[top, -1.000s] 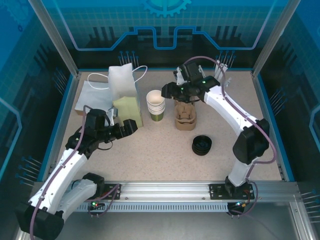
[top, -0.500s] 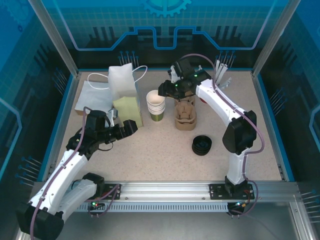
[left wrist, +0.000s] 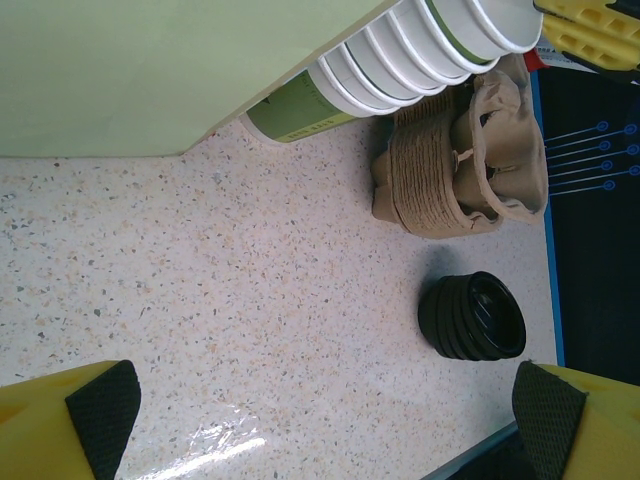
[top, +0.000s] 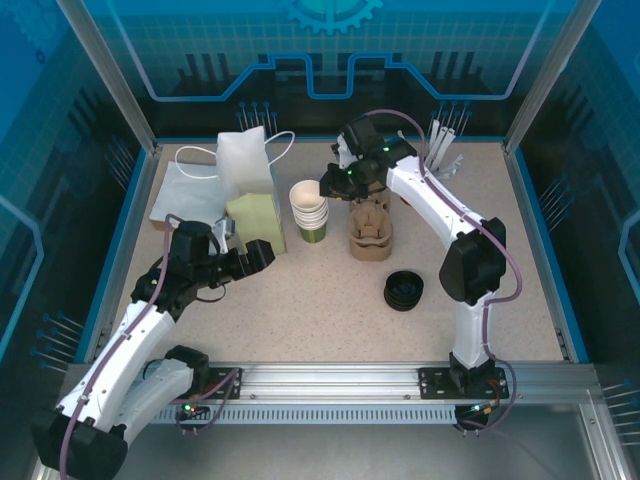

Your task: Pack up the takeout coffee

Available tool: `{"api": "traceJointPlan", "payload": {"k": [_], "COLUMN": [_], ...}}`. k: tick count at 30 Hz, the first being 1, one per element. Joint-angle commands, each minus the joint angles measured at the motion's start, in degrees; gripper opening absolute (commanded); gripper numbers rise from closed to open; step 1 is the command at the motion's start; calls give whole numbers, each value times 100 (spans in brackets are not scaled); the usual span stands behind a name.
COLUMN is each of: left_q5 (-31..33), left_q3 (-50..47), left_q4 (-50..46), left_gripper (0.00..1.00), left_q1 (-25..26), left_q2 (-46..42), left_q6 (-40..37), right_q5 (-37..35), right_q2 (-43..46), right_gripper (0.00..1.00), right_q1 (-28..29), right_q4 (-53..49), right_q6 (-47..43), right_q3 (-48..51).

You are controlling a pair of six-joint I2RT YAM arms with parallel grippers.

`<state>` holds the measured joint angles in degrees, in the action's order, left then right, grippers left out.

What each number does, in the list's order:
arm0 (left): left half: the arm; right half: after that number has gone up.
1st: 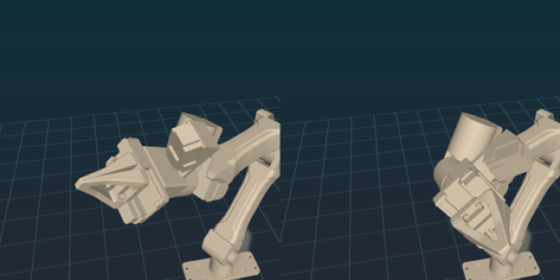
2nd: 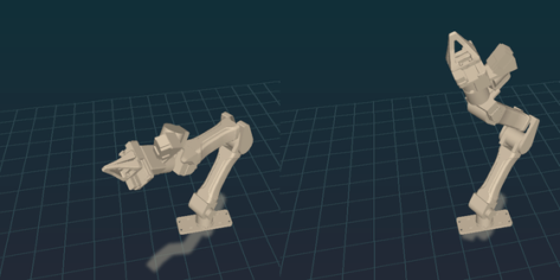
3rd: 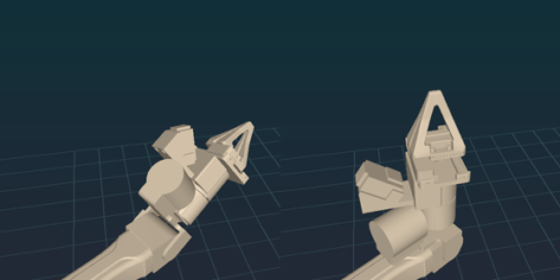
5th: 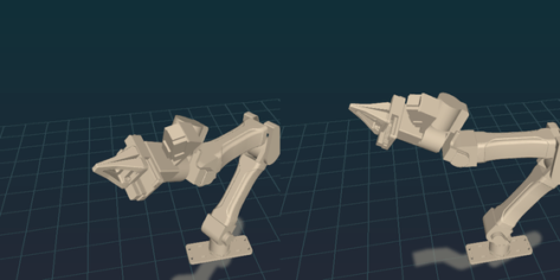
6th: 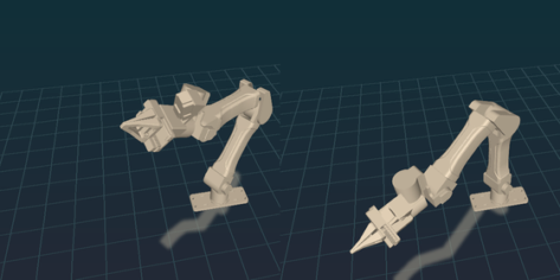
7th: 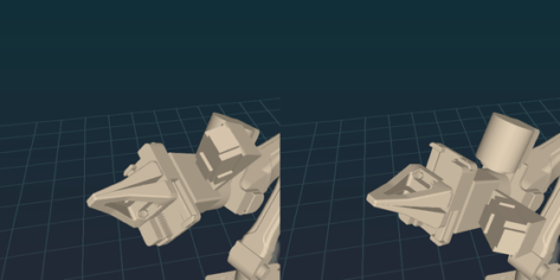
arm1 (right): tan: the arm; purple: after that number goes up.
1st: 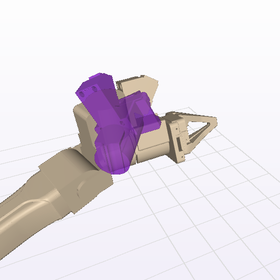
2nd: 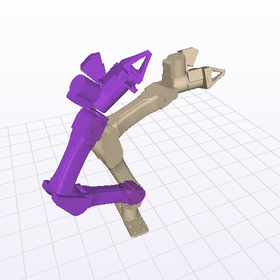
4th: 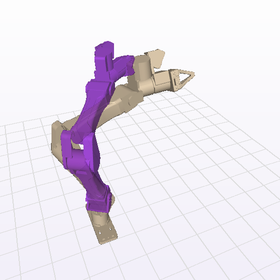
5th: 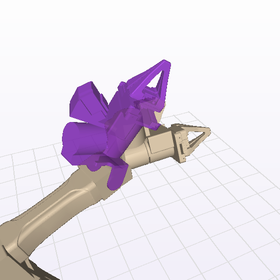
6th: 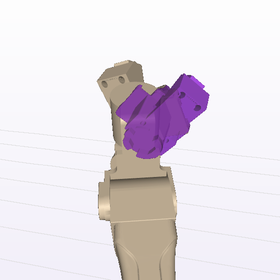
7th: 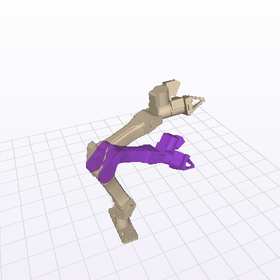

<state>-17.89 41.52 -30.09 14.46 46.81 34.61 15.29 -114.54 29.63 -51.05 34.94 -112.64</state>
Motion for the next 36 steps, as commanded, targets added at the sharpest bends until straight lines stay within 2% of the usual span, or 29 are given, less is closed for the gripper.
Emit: {"api": "traceJointPlan", "payload": {"k": [1,14,36], "left_q5": [-118,-127,-106], "left_q3": [-51,15,189], "left_q4": [82,53,-24], "left_gripper": [99,99,99], "left_q1": [-4,-3,-4], "left_q2": [-75,-69,-15], "left_q6": [55,73,92], "right_q5": [72,204,662], "right_q2": [-114,-27,417], "right_gripper": [17,9,7], "right_q1": [83,51,-300], "right_q4": [-215,-213,95], "right_q6": [-57,19,373], "right_q3": [-212,-293,-248]}}
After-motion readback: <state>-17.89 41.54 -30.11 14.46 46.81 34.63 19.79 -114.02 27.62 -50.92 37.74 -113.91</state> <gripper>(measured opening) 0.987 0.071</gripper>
